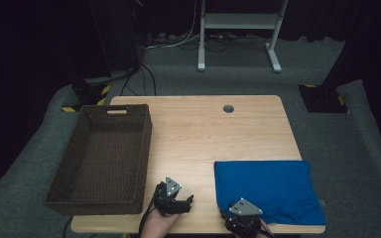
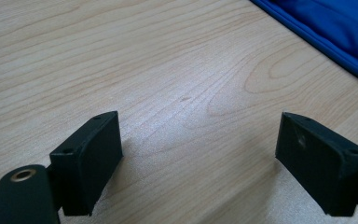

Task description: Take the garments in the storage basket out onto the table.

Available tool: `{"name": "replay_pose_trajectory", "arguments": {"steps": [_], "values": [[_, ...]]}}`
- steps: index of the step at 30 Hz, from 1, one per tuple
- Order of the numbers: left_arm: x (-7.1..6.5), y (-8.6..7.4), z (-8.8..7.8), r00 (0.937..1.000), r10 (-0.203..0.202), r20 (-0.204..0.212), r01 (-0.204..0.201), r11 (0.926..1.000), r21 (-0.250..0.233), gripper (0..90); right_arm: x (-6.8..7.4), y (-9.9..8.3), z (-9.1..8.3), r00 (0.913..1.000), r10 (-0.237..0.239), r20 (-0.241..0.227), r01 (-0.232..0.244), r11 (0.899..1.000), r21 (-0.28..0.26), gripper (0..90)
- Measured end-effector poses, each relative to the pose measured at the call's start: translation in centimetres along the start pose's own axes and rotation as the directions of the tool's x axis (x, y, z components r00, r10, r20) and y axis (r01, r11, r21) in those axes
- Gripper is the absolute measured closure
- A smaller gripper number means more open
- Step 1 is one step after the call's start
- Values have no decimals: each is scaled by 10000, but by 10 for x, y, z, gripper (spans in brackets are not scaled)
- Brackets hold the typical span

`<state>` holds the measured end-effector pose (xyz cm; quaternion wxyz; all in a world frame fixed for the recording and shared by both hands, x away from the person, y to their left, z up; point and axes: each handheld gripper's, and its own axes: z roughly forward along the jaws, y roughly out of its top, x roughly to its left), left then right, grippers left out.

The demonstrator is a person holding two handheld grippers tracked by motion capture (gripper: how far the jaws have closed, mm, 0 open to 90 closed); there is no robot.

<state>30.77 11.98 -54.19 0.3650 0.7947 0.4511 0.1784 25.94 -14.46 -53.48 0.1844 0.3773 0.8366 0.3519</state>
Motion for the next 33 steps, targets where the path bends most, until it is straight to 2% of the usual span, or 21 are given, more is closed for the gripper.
{"name": "replay_pose_trajectory", "arguments": {"steps": [8,13,14,16,18,20,23,25,28,33], "values": [[0,0,0,9999,-95,-43,95,10000,-5,144,-6,-4,0,9992,2,389,8,9996,-270,818],[-2,1,0,9998,80,-199,-77,9999,135,145,-7,-5,-1,9989,-175,426,188,9993,-324,838],[-2,2,0,9999,-6,-156,9,9998,205,149,-6,-5,-1,9988,-223,426,237,9992,-324,838],[-1,6,0,9988,-444,213,440,9989,188,168,-7,-5,-1,9990,-243,388,257,9990,-353,838],[-4,11,2,9988,-420,270,416,9990,140,180,-7,-6,-1,9988,-287,402,304,9987,-415,838],[-9,17,5,9996,-216,176,214,9997,113,179,-6,-7,0,9984,-368,439,389,9980,-491,838],[-16,31,11,9995,-80,293,80,10000,11,157,-5,-8,0,9982,-414,424,439,9973,-584,837],[-19,43,15,9973,-315,665,333,9991,-262,169,-5,-7,0,9982,-475,371,496,9972,-565,837],[-24,61,24,9938,-607,936,645,9972,-384,158,-4,-7,0,9982,-521,280,537,9969,-579,837],[-29,87,46,9946,-596,853,622,9976,-288,171,-4,-7,1,9984,-529,207,541,9967,-599,837]]}}
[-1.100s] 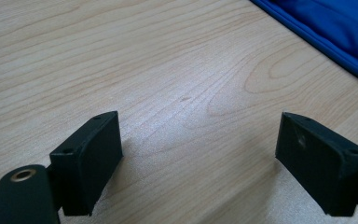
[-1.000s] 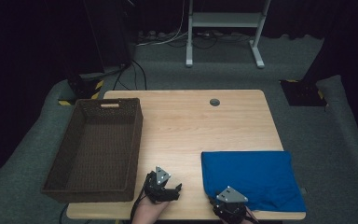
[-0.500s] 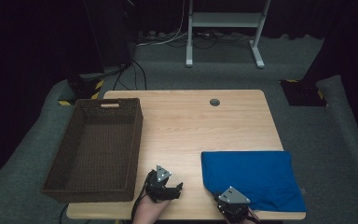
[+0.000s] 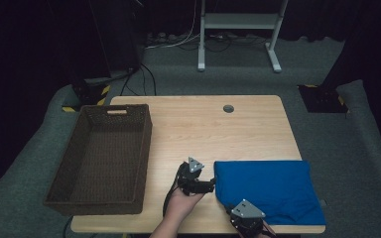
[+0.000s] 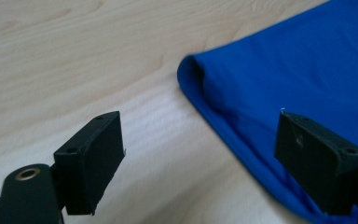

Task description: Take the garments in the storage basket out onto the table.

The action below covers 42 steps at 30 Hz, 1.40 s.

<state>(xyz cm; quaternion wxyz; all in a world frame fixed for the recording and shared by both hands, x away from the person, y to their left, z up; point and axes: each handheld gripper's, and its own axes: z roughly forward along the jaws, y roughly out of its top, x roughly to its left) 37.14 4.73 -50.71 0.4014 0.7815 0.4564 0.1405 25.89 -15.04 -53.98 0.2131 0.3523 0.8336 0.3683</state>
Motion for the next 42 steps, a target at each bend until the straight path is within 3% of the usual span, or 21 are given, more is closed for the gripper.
{"name": "replay_pose_trajectory", "arguments": {"steps": [7,11,16,20,23,28,33,40,42], "values": [[-5,24,29,9999,122,-15,-122,9999,-9,254,0,-1,0,10000,8,-39,-9,10000,-55,837],[-5,29,44,9994,159,-299,-151,9996,248,304,-1,-1,0,10000,30,-77,-31,10000,-79,836],[-5,32,55,9992,204,-351,-186,9986,496,377,-1,-1,0,10000,19,-86,-20,9999,-116,836],[-4,31,59,9990,2,-457,26,9982,604,466,-1,-2,0,10000,6,-89,-7,9999,-137,835],[-6,29,62,9985,138,-523,-103,9977,672,488,-1,-2,0,9999,40,-98,-41,9999,-141,835],[-6,25,64,9972,-38,-747,88,9977,666,527,0,-2,0,10000,40,-89,-41,9999,-152,835],[-7,20,66,9977,-195,-653,223,9988,431,589,0,-2,0,10000,6,-93,-7,9999,-153,833],[-10,15,66,9991,-346,-255,349,9994,89,785,2,-1,1,9998,-73,-167,69,9997,-222,839],[-12,14,65,9992,-171,-355,172,9998,27,821,3,-1,-1,9998,-120,-130,116,9994,-324,844]]}}
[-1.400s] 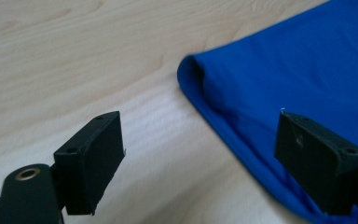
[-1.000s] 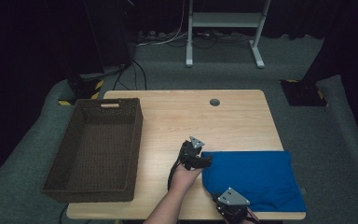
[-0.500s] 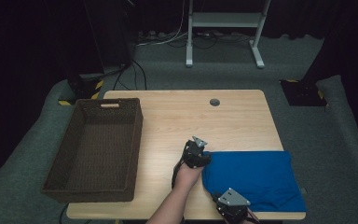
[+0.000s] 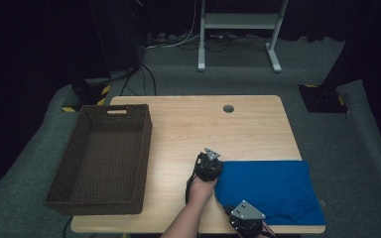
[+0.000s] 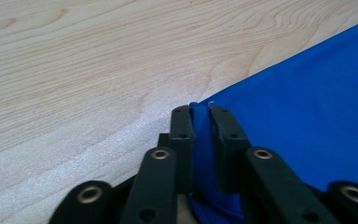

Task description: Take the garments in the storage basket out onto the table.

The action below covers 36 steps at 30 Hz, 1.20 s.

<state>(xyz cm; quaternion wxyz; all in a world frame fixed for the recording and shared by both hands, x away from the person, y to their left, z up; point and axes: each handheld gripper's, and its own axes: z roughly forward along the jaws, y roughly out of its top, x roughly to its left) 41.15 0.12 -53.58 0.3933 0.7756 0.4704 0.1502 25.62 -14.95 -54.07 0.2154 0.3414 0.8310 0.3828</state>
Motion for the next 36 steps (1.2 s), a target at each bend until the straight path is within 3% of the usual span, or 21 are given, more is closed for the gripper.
{"name": "replay_pose_trajectory", "arguments": {"steps": [5,13,18,23,27,32,34,36], "values": [[-1,-2,-5,10000,79,-12,-80,9996,-271,852,2,3,-6,9997,-76,214,84,9993,-376,847],[3,6,-20,9997,-216,61,221,9950,-979,853,6,19,-18,9988,-132,472,183,9939,-1092,848],[15,13,-35,9987,-489,-156,463,9895,-1371,855,12,37,-20,9980,-440,452,495,9903,-1301,848],[32,22,-60,9955,-799,-518,683,9782,-1963,855,20,64,-20,9971,-707,279,746,9806,-1814,848],[50,28,-86,9891,-981,-1098,723,9733,-2178,855,28,87,-16,9956,-939,40,925,9707,-2216,848],[74,34,-119,9721,-1327,-1935,892,9717,-2185,858,44,114,-10,9927,-1163,-318,1029,9549,-2785,848],[79,37,-133,9670,-1274,-2207,757,9705,-2288,858,50,123,-9,9906,-1300,-422,1116,9478,-2988,848],[80,38,-141,9669,-1048,-2324,522,9736,-2221,859,55,127,-9,9887,-1430,-443,1217,9399,-3191,848]]}}
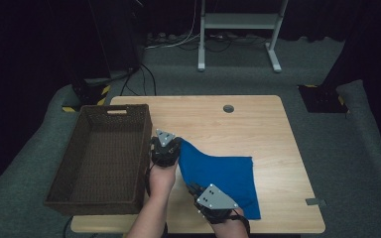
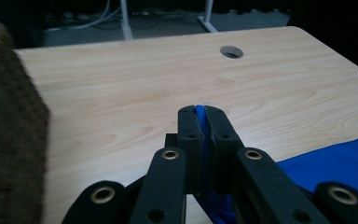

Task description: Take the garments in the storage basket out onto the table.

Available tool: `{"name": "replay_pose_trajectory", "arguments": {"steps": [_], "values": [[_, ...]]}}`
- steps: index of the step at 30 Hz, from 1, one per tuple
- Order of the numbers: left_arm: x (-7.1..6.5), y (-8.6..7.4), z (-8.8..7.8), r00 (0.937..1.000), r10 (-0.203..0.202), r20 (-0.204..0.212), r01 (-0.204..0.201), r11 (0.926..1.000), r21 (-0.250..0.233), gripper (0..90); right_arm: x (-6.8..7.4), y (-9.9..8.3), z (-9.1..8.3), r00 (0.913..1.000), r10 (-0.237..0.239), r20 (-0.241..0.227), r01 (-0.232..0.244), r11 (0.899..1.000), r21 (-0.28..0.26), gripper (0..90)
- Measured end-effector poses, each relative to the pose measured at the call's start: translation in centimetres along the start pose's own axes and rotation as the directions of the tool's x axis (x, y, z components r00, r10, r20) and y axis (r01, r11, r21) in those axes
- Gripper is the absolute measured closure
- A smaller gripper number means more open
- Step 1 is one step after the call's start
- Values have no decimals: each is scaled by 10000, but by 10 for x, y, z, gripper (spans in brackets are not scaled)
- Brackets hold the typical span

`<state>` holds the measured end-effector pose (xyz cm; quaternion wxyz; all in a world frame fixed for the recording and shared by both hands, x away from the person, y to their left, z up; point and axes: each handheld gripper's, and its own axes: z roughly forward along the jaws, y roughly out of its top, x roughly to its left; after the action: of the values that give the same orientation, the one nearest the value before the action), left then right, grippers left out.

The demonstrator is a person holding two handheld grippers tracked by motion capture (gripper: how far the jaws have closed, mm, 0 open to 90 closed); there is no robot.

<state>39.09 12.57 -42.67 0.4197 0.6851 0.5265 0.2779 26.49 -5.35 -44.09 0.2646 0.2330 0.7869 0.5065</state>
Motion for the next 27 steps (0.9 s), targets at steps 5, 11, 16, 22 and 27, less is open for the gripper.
{"name": "replay_pose_trajectory", "arguments": {"steps": [5,11,16,22,27], "values": [[-6,-3,4,9996,259,67,-260,9995,166,859,3,-5,-3,9999,135,32,-135,9999,-106,848],[-28,-8,20,9987,422,297,-432,9985,327,856,-9,-28,-16,9975,608,368,-614,9980,152,847],[-49,-11,36,9957,704,609,-735,9960,503,855,-22,-46,-28,9917,1061,729,-1080,9939,223,847],[-76,-12,53,9896,1066,965,-1129,9916,628,855,-34,-64,-42,9837,1400,1128,-1451,9887,383,847],[-92,-14,64,9851,1299,1128,-1388,9875,749,854,-42,-77,-51,9783,1593,1326,-1680,9841,578,847]]}}
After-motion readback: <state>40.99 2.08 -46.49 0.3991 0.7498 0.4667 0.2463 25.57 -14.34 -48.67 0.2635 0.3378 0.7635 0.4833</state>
